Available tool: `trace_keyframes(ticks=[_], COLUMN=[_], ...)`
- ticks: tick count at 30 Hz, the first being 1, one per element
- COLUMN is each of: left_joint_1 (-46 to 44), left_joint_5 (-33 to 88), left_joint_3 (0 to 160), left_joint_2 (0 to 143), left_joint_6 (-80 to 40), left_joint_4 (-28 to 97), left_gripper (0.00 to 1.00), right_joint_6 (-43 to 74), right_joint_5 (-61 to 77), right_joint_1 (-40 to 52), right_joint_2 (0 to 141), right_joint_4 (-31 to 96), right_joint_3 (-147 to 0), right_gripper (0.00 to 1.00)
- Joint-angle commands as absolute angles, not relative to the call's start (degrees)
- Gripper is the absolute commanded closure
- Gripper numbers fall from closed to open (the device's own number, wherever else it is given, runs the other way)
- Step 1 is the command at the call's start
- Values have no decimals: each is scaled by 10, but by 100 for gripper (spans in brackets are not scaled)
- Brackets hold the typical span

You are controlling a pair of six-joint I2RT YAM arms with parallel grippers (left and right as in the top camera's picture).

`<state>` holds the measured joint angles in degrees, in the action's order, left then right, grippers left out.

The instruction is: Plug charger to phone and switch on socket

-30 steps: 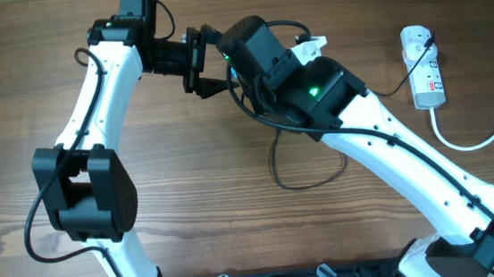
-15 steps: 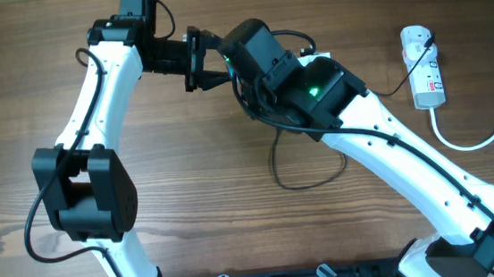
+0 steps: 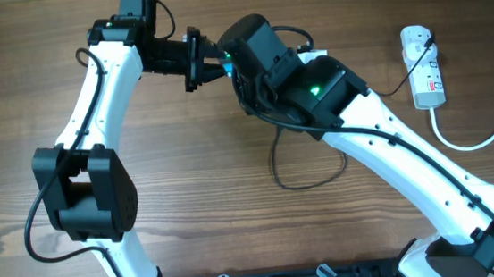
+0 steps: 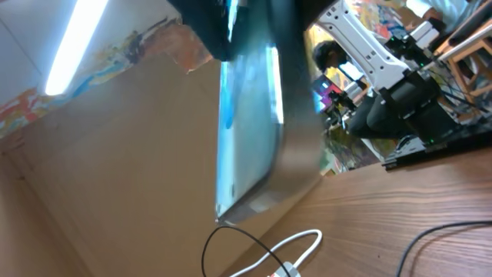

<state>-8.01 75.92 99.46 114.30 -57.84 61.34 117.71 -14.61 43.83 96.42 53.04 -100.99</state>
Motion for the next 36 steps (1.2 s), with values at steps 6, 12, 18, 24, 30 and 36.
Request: trace_keyframes(ticks=[6,12,18,24,30,36], left_joint_1=[-84,-82,-69,-71,-67,-66], left_joint_5=[765,666,543,459,230,10], left_joint_3=[995,995,995,995,995,995], left_joint_2=[1124,1124,1124,1085,974,940], left_joint_6=[-578,-569,-433,-394,-394,-394], left_joint_4=[609,593,594,596,637,728], left_gripper=[96,96,96,96,96,96], right_joint_6=[987,667,474,435,435,434], right_joint_5=[-184,-180,-180,-155,-87,8], right_joint_1=[441,405,295,232,232,233], right_joint_2=[950,905,853,891,966,1063], right_joint_4=[535,544,686,789,797,789], right_joint_3=[-1019,-1019,-1019,-1015,-1015,-1015], right_gripper=[0,0,0,0,0,11])
